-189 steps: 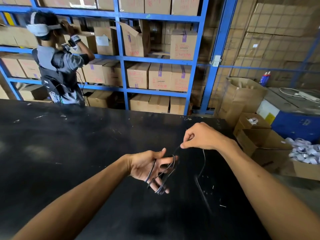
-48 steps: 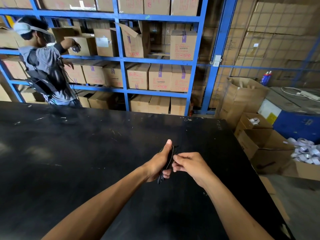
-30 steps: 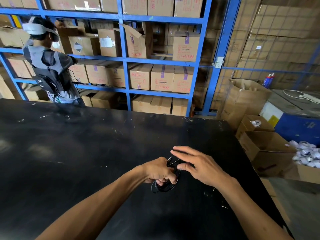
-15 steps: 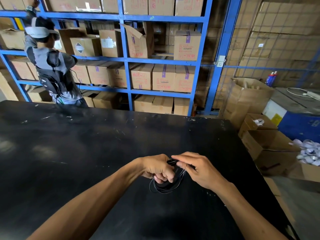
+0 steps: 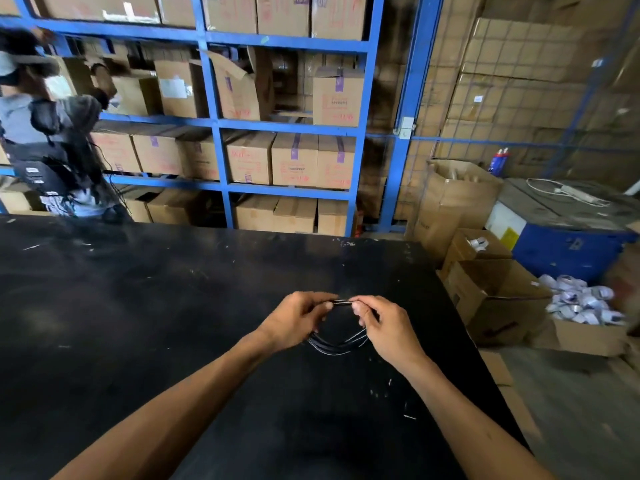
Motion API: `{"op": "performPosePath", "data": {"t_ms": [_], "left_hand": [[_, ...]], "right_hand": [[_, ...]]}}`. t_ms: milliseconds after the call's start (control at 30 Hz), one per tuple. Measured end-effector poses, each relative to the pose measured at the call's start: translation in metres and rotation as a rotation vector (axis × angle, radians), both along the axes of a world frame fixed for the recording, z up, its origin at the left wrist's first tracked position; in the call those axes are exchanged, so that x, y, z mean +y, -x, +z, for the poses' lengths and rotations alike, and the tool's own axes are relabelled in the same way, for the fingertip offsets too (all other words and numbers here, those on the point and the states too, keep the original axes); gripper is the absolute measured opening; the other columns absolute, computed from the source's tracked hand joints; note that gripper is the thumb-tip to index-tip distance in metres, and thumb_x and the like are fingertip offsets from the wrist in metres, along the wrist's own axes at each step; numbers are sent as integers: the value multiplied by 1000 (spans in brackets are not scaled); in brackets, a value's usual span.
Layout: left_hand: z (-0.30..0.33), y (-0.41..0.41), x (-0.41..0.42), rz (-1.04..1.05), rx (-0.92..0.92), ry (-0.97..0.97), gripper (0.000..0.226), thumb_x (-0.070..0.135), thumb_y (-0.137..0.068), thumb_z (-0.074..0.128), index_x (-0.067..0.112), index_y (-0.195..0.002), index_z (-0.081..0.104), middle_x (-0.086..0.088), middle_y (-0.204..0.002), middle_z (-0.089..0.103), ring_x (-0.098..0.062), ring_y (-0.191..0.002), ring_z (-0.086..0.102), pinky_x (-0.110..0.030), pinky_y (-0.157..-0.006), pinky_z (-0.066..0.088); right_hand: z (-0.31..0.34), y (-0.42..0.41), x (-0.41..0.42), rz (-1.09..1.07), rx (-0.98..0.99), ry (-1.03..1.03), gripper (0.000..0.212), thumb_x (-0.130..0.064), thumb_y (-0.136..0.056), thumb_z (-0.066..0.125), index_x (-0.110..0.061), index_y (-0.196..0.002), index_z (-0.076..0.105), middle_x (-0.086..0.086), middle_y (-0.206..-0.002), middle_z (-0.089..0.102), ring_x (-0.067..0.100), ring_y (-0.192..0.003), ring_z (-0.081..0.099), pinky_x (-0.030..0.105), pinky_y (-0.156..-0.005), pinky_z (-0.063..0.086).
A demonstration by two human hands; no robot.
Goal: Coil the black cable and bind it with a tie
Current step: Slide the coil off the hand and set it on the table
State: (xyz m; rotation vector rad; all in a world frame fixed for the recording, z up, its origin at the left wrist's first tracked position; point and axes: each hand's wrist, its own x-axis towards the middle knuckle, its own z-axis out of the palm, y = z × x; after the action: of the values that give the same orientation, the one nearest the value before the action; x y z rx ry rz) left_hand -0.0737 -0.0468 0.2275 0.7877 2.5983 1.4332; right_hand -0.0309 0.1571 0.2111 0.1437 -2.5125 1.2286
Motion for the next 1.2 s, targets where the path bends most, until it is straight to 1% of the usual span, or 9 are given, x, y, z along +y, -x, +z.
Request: {"op": "performPosePath", "data": {"t_ms": [100,233,300,400,600,733,833,1067,1200], "left_hand": [[-11,8,28,-5,261,134,30,28,-98,60,16,-124,67,2,-83,56,-6,-67,51,-18,-67,42],[-26,22,62,48,385,249,20,27,-99,54,14,-105,69,0,-78,55,-20,-67,52,-38,-68,50],[-33,26,79,72,365,296,24,29,-100,51,13,-105,68,-5,-85,62,-28,-74,60,-41,-70,51],[-47,25,102,74,352,322,23,27,-100,49,14,-105,67,-7,-90,67,-30,-77,64,-36,-66,48],[-88,19,134,113,209,287,19,19,-95,54,11,-93,72,-6,-79,63,-28,-71,61,-36,-65,50],[-125,11,145,142,91,345,21,23,-94,51,11,-88,68,-1,-74,56,-28,-69,58,-37,-63,49],[-150,9,151,163,57,375,22,22,-94,51,9,-82,64,0,-72,51,-31,-67,57,-39,-61,48],[-191,26,150,233,-23,431,24,22,-93,49,5,-83,63,-2,-72,47,-37,-66,57,-39,-58,45],[-205,37,146,255,-52,425,25,21,-92,48,3,-78,60,-3,-69,47,-36,-61,54,-39,-56,45]], "right_hand": [[0,7,21,-28,-19,-16,19,-18,-101,61,-14,-112,77,-2,-94,70,3,-74,67,8,-69,49],[-8,16,48,-52,-45,-57,20,-19,-101,61,-11,-112,76,-2,-95,69,3,-74,65,4,-69,46],[-16,20,62,-60,-61,-67,21,-20,-101,61,-11,-112,76,0,-96,70,4,-73,66,7,-70,48],[-31,23,83,-60,-92,-65,21,-21,-101,61,-10,-111,76,4,-94,72,12,-75,69,29,-78,57],[-66,25,119,12,-353,129,17,-23,-100,63,-18,-107,78,0,-87,77,3,-71,70,28,-80,57],[-94,25,134,67,-586,246,22,-33,-100,61,-22,-110,78,-2,-95,79,9,-90,75,33,-92,56],[-110,29,145,37,-647,164,32,-42,-100,56,-25,-118,76,-7,-108,77,10,-103,69,31,-97,51],[-165,43,176,25,-764,-227,36,-10,-92,62,-16,-127,71,9,-123,71,24,-117,66,28,-100,48],[-198,55,181,90,-820,-374,45,-10,-86,71,-22,-129,69,12,-125,64,29,-109,68,37,-100,52]]}}
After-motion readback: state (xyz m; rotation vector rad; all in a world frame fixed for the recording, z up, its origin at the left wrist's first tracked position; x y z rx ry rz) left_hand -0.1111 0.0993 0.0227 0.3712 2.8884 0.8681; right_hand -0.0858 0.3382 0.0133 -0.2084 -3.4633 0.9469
